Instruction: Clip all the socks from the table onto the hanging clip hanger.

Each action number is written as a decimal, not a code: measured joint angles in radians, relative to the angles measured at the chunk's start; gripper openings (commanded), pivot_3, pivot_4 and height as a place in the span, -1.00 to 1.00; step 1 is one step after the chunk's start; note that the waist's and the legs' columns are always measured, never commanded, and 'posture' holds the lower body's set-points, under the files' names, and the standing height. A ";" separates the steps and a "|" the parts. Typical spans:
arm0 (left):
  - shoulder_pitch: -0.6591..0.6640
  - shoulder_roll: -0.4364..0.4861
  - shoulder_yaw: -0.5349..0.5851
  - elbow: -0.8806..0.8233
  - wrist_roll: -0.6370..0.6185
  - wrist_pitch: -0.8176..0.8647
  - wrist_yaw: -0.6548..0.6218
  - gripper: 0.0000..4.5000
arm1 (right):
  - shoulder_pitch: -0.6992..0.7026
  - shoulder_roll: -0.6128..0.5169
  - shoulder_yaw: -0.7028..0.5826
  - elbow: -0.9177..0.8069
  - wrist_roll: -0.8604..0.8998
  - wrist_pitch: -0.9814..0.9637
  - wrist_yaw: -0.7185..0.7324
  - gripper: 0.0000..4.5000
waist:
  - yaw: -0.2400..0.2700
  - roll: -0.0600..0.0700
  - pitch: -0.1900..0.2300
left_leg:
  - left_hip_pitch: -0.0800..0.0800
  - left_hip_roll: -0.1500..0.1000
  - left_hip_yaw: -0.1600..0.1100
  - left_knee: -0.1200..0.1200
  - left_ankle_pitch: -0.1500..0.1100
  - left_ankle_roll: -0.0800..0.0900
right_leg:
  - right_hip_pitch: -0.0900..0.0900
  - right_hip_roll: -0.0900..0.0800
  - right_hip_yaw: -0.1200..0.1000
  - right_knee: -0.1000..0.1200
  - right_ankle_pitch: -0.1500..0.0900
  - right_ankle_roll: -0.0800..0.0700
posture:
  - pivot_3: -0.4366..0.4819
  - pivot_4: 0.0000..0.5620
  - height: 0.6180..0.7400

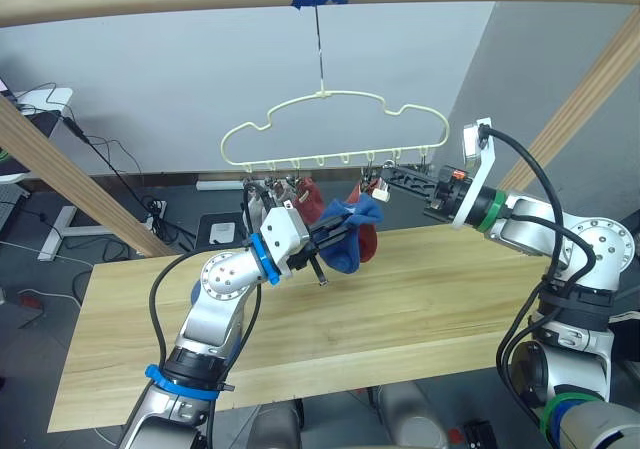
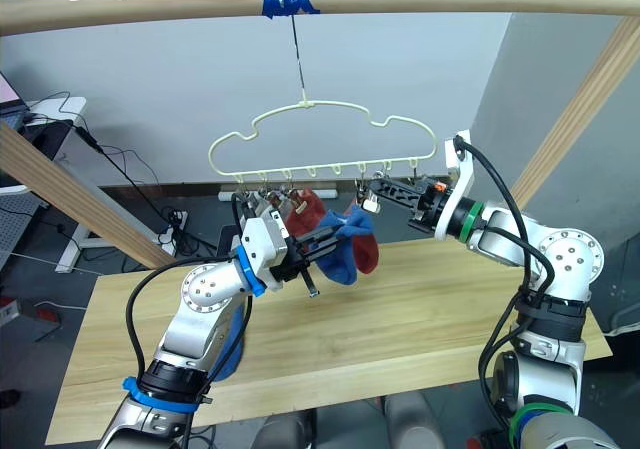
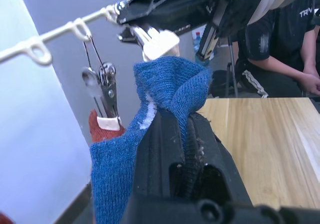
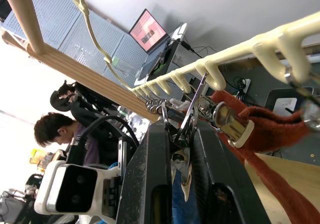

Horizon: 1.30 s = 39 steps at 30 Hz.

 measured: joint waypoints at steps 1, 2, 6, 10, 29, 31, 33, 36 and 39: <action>0.000 0.000 0.000 0.000 -0.006 0.002 0.000 -0.99 | 0.000 -0.001 0.001 0.004 0.019 -0.007 -0.014 -0.92 | 0.000 0.000 0.000 | 0.000 0.000 0.000 0.000 0.000 0.000 | 0.000 0.000 0.000 0.000 0.000 0.000 | -0.42 -0.22 1.00; -0.001 0.000 0.000 0.000 -0.012 0.007 -0.001 -0.99 | 0.000 -0.003 0.005 0.009 0.037 -0.017 -0.031 -0.92 | -0.001 0.000 0.000 | 0.000 0.000 0.000 0.000 0.000 0.000 | 0.000 0.000 0.000 0.000 0.000 0.000 | -0.42 -0.22 1.00; -0.004 0.000 0.000 0.000 -0.017 0.020 -0.002 -0.99 | 0.003 -0.021 0.031 0.012 0.092 -0.049 -0.068 -0.92 | -0.007 0.000 0.000 | 0.000 0.000 0.000 0.000 0.000 0.000 | 0.000 0.000 0.000 0.000 0.000 0.000 | -0.42 -0.23 1.00; -0.012 -0.003 0.000 0.000 -0.018 0.021 -0.002 -0.99 | 0.025 -0.041 0.059 0.008 0.136 -0.078 -0.081 -0.92 | -0.009 0.000 0.000 | 0.000 0.000 0.000 0.000 0.000 0.000 | 0.000 0.000 0.000 0.000 0.000 0.000 | -0.42 -0.24 1.00; -0.035 -0.024 0.000 0.000 -0.021 0.022 -0.001 -0.99 | 0.046 -0.120 0.169 -0.021 0.177 -0.150 -0.056 -0.92 | -0.009 0.000 0.000 | 0.000 0.000 0.000 0.000 0.000 0.000 | 0.000 0.000 0.000 0.000 0.000 0.000 | -0.40 -0.30 1.00; -0.035 -0.024 0.000 0.000 -0.021 0.022 -0.001 -0.99 | 0.047 -0.128 0.179 -0.023 0.171 -0.156 -0.044 -0.92 | -0.009 0.000 0.000 | 0.000 0.000 0.000 0.000 0.000 0.000 | 0.000 0.000 0.000 0.000 0.000 0.000 | -0.40 -0.30 1.00; -0.035 -0.024 0.000 0.000 -0.021 0.022 -0.001 -1.00 | 0.047 -0.135 0.185 -0.025 0.164 -0.158 -0.030 -0.60 | -0.009 0.000 0.000 | 0.000 0.000 0.000 0.000 0.000 0.000 | 0.000 0.000 0.000 0.000 0.000 0.000 | -0.40 -0.30 1.00; -0.038 -0.024 0.000 0.000 -0.021 0.022 -0.001 -1.00 | 0.047 -0.138 0.185 -0.028 0.162 -0.166 -0.007 -0.15 | -0.008 0.000 0.000 | 0.000 0.000 0.000 0.000 0.000 0.000 | 0.000 0.000 0.000 0.000 0.000 0.000 | -0.40 -0.30 1.00; -0.041 -0.024 0.000 0.000 -0.022 0.022 -0.001 -1.00 | 0.053 -0.143 0.186 -0.044 0.162 -0.167 0.012 0.30 | -0.006 0.000 0.000 | 0.000 0.000 0.000 0.000 0.000 0.000 | 0.000 0.000 0.000 0.000 0.000 0.000 | -0.39 -0.28 1.00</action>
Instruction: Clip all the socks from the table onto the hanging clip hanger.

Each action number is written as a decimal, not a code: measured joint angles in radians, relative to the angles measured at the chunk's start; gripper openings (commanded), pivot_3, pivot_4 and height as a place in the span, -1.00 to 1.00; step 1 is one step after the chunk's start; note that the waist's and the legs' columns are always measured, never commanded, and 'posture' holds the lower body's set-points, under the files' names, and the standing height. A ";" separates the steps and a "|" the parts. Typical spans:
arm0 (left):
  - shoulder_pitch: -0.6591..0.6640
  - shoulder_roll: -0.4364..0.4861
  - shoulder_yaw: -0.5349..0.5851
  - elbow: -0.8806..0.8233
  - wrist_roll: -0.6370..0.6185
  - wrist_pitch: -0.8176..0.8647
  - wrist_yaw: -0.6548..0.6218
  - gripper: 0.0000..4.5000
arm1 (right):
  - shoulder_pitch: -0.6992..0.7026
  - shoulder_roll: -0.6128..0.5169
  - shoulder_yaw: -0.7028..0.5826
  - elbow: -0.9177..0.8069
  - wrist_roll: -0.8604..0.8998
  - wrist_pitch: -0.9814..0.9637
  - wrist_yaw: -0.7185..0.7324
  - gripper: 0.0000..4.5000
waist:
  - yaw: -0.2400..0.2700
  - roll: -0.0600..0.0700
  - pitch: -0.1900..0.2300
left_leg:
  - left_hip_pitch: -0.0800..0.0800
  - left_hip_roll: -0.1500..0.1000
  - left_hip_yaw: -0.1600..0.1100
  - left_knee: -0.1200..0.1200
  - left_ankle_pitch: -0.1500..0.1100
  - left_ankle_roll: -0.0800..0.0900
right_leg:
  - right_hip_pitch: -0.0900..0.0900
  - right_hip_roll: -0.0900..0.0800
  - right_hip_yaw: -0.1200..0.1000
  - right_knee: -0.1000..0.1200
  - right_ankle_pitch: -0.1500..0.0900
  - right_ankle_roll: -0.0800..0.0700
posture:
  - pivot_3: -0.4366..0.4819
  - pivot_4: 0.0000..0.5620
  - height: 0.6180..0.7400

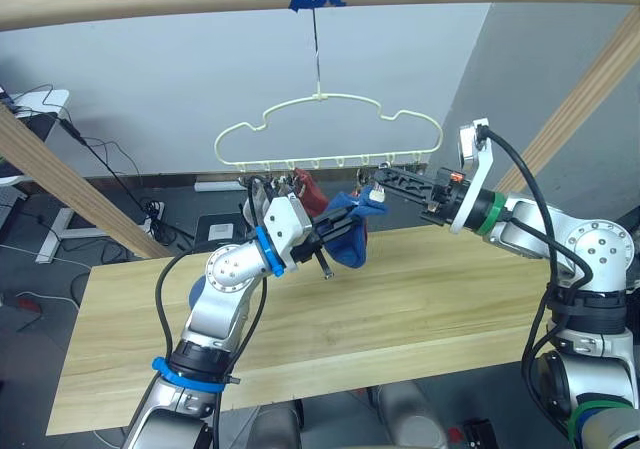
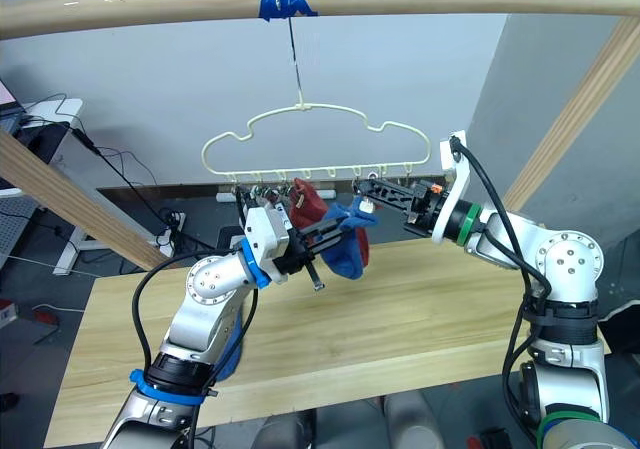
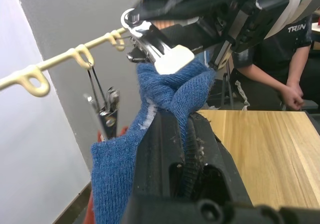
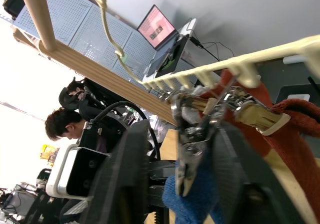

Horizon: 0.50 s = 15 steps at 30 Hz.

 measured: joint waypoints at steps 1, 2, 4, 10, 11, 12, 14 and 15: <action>-0.001 0.000 0.000 0.000 0.000 0.000 0.000 -1.00 | 0.008 -0.005 0.000 -0.004 0.000 0.000 0.006 0.47 | 0.001 0.000 0.000 | 0.000 0.000 0.000 0.000 0.000 0.000 | 0.000 0.000 0.000 0.000 0.000 0.000 | -0.39 -0.28 1.00; -0.001 0.000 0.000 0.000 0.000 0.001 0.000 -1.00 | 0.019 -0.011 0.000 -0.008 0.000 0.000 0.009 0.61 | 0.003 0.000 0.000 | 0.000 0.000 0.000 0.000 0.000 0.000 | 0.000 0.000 0.000 0.000 0.000 0.000 | -0.39 -0.28 1.00; -0.003 0.000 0.000 0.000 0.000 0.002 0.000 -1.00 | 0.042 -0.029 -0.001 -0.016 0.007 0.000 0.019 0.90 | 0.006 0.000 0.000 | 0.000 0.000 0.000 0.000 0.000 0.000 | 0.000 0.000 0.000 0.000 0.000 0.000 | -0.40 -0.26 1.00; -0.032 -0.011 -0.002 0.009 0.011 -0.002 0.016 -1.00 | 0.197 -0.208 -0.050 -0.118 -0.024 0.004 0.070 0.98 | 0.027 0.000 0.000 | -0.001 0.000 0.000 0.001 0.000 0.000 | 0.000 0.000 0.000 -0.001 -0.002 0.004 | -0.45 -0.23 1.00; -0.036 -0.016 -0.004 0.017 0.013 -0.006 0.018 -1.00 | 0.241 -0.245 -0.070 -0.159 -0.062 -0.004 0.088 0.98 | 0.028 0.000 0.000 | -0.001 -0.001 0.000 0.001 0.000 0.000 | 0.000 -0.001 0.000 -0.001 -0.002 0.004 | -0.45 -0.23 1.00; -0.037 -0.016 -0.004 0.025 0.014 -0.009 0.018 -1.00 | 0.265 -0.262 -0.081 -0.180 -0.081 -0.009 0.096 0.98 | 0.028 0.000 0.000 | -0.001 0.000 0.000 0.001 0.000 0.000 | 0.000 -0.001 0.000 -0.001 -0.002 0.004 | -0.48 -0.22 1.00; -0.037 -0.018 -0.010 0.041 0.014 -0.009 0.018 -0.75 | 0.289 -0.273 -0.088 -0.211 -0.112 -0.029 0.113 1.00 | 0.020 0.000 0.000 | 0.000 0.000 0.002 0.001 0.000 0.000 | 0.000 0.000 0.001 0.000 -0.002 0.004 | -0.48 -0.22 1.00; -0.038 -0.024 -0.014 0.042 0.013 -0.007 0.015 -0.67 | 0.308 -0.278 -0.088 -0.235 -0.146 -0.039 0.124 1.00 | 0.019 0.000 0.000 | 0.001 0.000 0.002 0.001 0.000 0.000 | 0.000 0.000 0.001 0.000 -0.002 0.005 | -0.53 -0.20 1.00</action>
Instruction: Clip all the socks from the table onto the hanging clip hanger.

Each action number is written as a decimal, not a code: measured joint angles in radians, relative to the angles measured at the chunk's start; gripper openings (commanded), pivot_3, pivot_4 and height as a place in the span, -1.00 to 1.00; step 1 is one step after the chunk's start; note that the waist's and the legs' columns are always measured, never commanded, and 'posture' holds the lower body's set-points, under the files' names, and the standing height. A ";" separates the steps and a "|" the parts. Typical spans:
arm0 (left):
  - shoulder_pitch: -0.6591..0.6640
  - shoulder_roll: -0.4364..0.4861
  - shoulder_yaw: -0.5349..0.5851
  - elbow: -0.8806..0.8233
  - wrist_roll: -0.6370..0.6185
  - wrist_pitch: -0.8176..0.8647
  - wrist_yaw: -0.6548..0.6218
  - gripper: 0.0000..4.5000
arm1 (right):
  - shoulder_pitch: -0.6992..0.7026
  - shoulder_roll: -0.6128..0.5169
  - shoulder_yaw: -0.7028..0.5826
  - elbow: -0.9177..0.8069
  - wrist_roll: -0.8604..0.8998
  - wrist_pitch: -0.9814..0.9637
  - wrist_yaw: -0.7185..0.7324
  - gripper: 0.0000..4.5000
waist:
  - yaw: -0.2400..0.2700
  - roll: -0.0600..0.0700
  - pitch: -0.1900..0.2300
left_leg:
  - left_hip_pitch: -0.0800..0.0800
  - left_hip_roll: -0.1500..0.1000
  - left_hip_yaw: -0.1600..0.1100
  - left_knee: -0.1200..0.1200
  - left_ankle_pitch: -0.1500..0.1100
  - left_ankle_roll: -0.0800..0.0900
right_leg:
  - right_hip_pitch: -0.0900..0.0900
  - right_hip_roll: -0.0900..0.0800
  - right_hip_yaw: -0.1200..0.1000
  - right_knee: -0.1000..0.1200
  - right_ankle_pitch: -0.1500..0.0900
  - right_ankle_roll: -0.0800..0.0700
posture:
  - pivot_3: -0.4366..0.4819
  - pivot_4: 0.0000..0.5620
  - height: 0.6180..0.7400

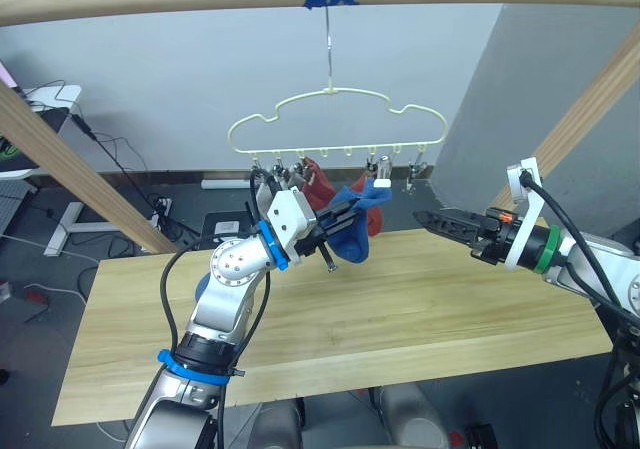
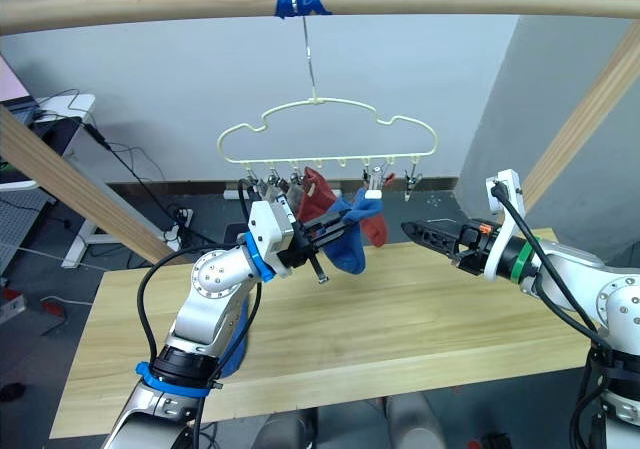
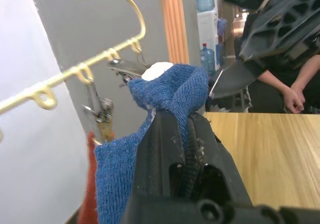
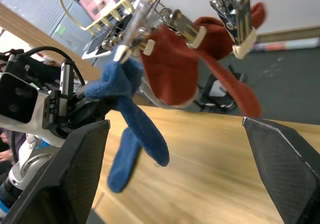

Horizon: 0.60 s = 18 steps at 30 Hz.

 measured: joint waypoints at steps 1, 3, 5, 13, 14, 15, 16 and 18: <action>0.000 -0.001 -0.001 0.000 -0.001 0.000 -0.001 -0.53 | 0.006 -0.002 0.000 -0.007 -0.010 -0.003 0.005 1.00 | 0.000 0.000 0.000 | 0.000 0.000 0.000 0.000 0.000 0.000 | 0.000 0.000 0.000 0.000 0.000 0.000 | -0.55 -0.17 1.00; -0.001 -0.003 -0.008 0.006 -0.009 0.010 -0.018 -0.31 | 0.054 -0.004 0.003 -0.083 -0.114 -0.051 0.007 1.00 | 0.002 0.000 0.000 | 0.001 0.000 -0.001 0.000 0.000 0.000 | 0.000 0.000 -0.001 0.001 0.000 0.000 | -0.56 -0.15 1.00; 0.001 0.003 -0.013 0.020 -0.017 0.027 -0.035 -0.04 | 0.094 0.024 0.016 -0.155 -0.236 -0.115 -0.012 1.00 | -0.001 0.000 0.000 | 0.001 0.000 0.000 0.001 0.000 0.000 | 0.000 0.000 0.000 0.000 0.000 0.001 | -0.56 -0.15 1.00; 0.069 0.085 0.009 -0.018 -0.055 0.072 -0.086 0.94 | 0.152 0.199 0.107 -0.257 -0.498 -0.263 -0.101 1.00 | -0.006 0.000 0.002 | 0.001 0.000 0.001 0.000 0.000 0.000 | 0.000 0.000 0.001 -0.001 0.001 0.002 | -0.49 -0.07 1.00; 0.078 0.098 0.018 -0.035 -0.063 0.080 -0.087 0.99 | 0.151 0.207 0.120 -0.262 -0.526 -0.273 -0.106 1.00 | -0.005 0.000 0.003 | 0.001 0.000 0.001 0.000 0.000 0.000 | 0.000 0.000 0.001 -0.001 0.001 0.002 | -0.49 -0.07 1.00; 0.089 0.113 0.028 -0.059 -0.074 0.093 -0.088 0.99 | 0.151 0.220 0.134 -0.271 -0.571 -0.291 -0.110 1.00 | -0.004 -0.001 0.003 | 0.001 0.000 0.001 0.000 0.000 0.000 | 0.000 0.000 0.001 -0.001 0.001 0.002 | -0.48 -0.07 1.00; 0.099 0.125 0.036 -0.078 -0.084 0.105 -0.090 0.99 | 0.151 0.224 0.148 -0.278 -0.610 -0.309 -0.113 1.00 | -0.003 0.000 0.003 | 0.001 0.000 0.001 0.000 0.000 0.000 | 0.000 0.000 0.001 -0.001 0.001 0.002 | -0.46 -0.06 1.00; 0.135 0.150 0.060 -0.127 -0.119 0.141 -0.097 0.99 | 0.148 0.245 0.184 -0.285 -0.700 -0.352 -0.118 1.00 | -0.003 0.000 0.003 | 0.001 0.001 0.001 0.000 0.000 0.000 | 0.000 0.000 0.001 -0.001 0.001 0.001 | -0.45 -0.05 1.00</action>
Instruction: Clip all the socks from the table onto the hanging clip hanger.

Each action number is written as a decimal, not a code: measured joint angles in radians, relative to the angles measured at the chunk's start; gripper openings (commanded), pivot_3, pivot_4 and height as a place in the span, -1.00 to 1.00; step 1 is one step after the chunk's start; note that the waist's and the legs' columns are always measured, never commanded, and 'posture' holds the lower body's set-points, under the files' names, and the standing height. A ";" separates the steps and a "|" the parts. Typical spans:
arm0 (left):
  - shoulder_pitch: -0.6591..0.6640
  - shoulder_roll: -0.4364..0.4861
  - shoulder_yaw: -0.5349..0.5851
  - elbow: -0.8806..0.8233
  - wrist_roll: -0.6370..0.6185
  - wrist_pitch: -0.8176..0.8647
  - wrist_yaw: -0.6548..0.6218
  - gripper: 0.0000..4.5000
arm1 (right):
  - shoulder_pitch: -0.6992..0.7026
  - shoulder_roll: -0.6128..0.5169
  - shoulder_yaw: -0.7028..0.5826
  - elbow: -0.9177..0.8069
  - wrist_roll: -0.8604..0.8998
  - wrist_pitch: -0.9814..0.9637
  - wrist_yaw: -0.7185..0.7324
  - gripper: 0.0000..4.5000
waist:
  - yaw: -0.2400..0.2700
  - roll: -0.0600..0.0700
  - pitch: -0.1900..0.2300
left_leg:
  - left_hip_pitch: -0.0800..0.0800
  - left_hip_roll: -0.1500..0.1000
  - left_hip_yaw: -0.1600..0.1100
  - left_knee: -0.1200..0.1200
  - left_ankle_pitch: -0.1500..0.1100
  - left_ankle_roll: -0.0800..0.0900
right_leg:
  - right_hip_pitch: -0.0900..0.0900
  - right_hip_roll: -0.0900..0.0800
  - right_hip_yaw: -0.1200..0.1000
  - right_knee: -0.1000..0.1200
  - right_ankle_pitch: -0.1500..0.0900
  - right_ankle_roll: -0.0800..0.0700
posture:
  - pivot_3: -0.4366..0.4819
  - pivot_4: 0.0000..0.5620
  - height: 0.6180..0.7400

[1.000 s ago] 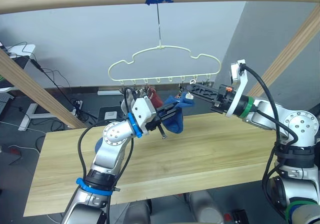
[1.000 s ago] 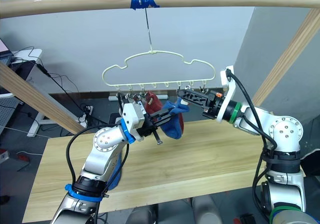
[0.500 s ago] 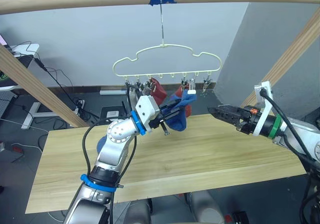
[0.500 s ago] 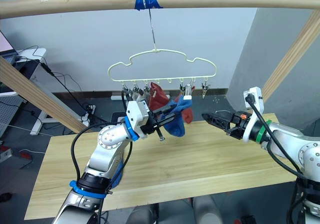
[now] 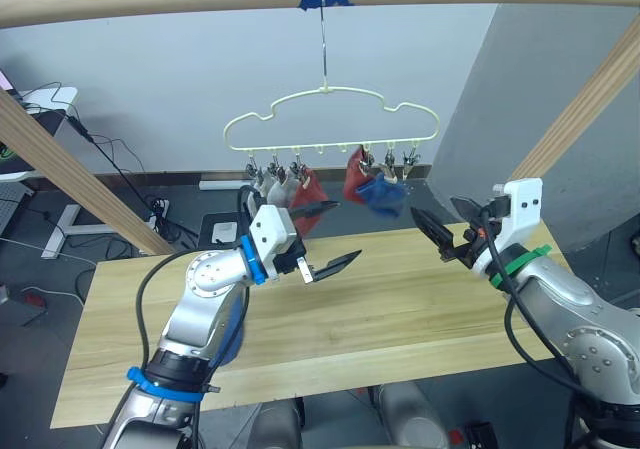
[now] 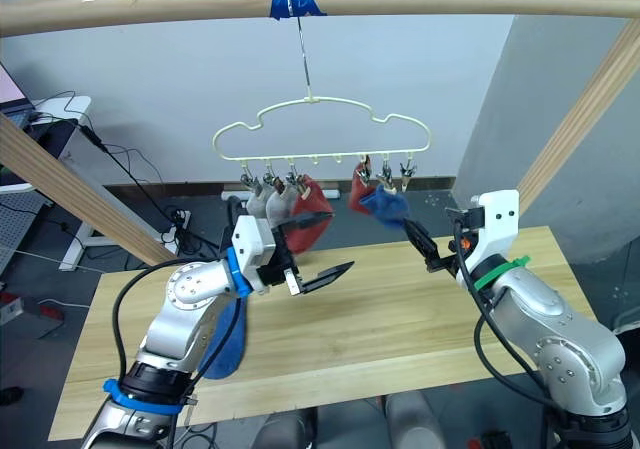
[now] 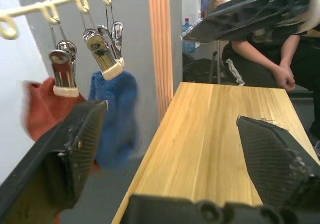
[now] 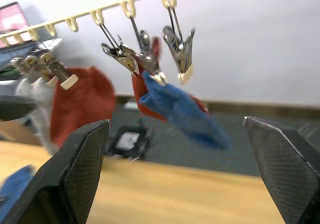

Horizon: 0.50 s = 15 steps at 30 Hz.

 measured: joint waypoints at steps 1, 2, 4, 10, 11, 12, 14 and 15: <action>0.013 0.007 0.008 -0.019 -0.018 0.019 0.000 0.99 | -0.001 0.006 0.021 -0.001 -0.041 -0.019 0.000 1.00 | 0.001 0.000 0.000 | 0.000 0.000 0.000 0.000 0.000 0.000 | 0.000 0.000 0.000 0.000 0.000 0.000 | -0.45 -0.05 1.00; 0.027 0.012 0.016 -0.041 -0.032 0.038 0.001 0.99 | -0.002 0.015 0.036 -0.002 -0.074 -0.035 0.001 1.00 | 0.002 0.000 0.001 | 0.000 0.000 0.000 0.000 0.000 0.000 | 0.000 0.000 0.000 0.000 0.000 0.000 | -0.42 -0.04 1.00; 0.051 0.021 0.034 -0.087 -0.066 0.081 0.009 1.00 | -0.004 0.044 0.064 -0.004 -0.132 -0.064 0.002 0.92 | 0.004 0.000 0.002 | 0.000 0.000 0.000 0.000 0.000 0.000 | 0.000 0.000 0.000 0.000 0.000 0.000 | -0.40 -0.04 1.00; 0.144 0.079 0.089 -0.211 -0.144 0.193 0.023 1.00 | -0.013 0.128 0.151 0.005 -0.324 -0.157 -0.009 0.31 | 0.007 -0.002 0.006 | 0.001 0.000 0.000 -0.001 0.000 0.000 | 0.000 0.000 0.000 0.000 -0.001 -0.001 | -0.36 -0.04 1.00; 0.149 0.078 0.089 -0.225 -0.147 0.203 0.030 1.00 | -0.020 0.139 0.157 0.015 -0.349 -0.164 -0.013 0.31 | 0.007 -0.002 0.007 | 0.000 0.000 0.000 -0.001 0.000 0.000 | 0.000 0.000 0.000 0.000 -0.001 -0.001 | -0.35 -0.05 1.00; 0.153 0.078 0.090 -0.237 -0.149 0.209 0.038 1.00 | -0.030 0.154 0.161 0.029 -0.377 -0.170 -0.019 0.31 | 0.008 -0.003 0.008 | 0.000 0.000 0.000 -0.001 0.000 0.000 | 0.000 0.000 -0.001 0.000 -0.001 -0.001 | -0.35 -0.05 1.00; 0.160 0.077 0.090 -0.257 -0.151 0.218 0.048 1.00 | -0.045 0.176 0.170 0.059 -0.432 -0.190 -0.026 0.31 | 0.009 -0.004 0.008 | 0.000 0.000 0.000 -0.001 0.000 0.000 | 0.000 0.000 -0.001 0.000 -0.001 -0.001 | -0.35 -0.05 1.00; 0.160 0.077 0.090 -0.267 -0.152 0.226 0.056 1.00 | -0.048 0.187 0.177 0.074 -0.454 -0.200 -0.026 0.31 | 0.009 -0.004 0.009 | 0.000 0.000 0.000 -0.001 0.000 0.000 | 0.000 0.000 -0.001 0.000 -0.001 -0.001 | -0.35 -0.05 1.00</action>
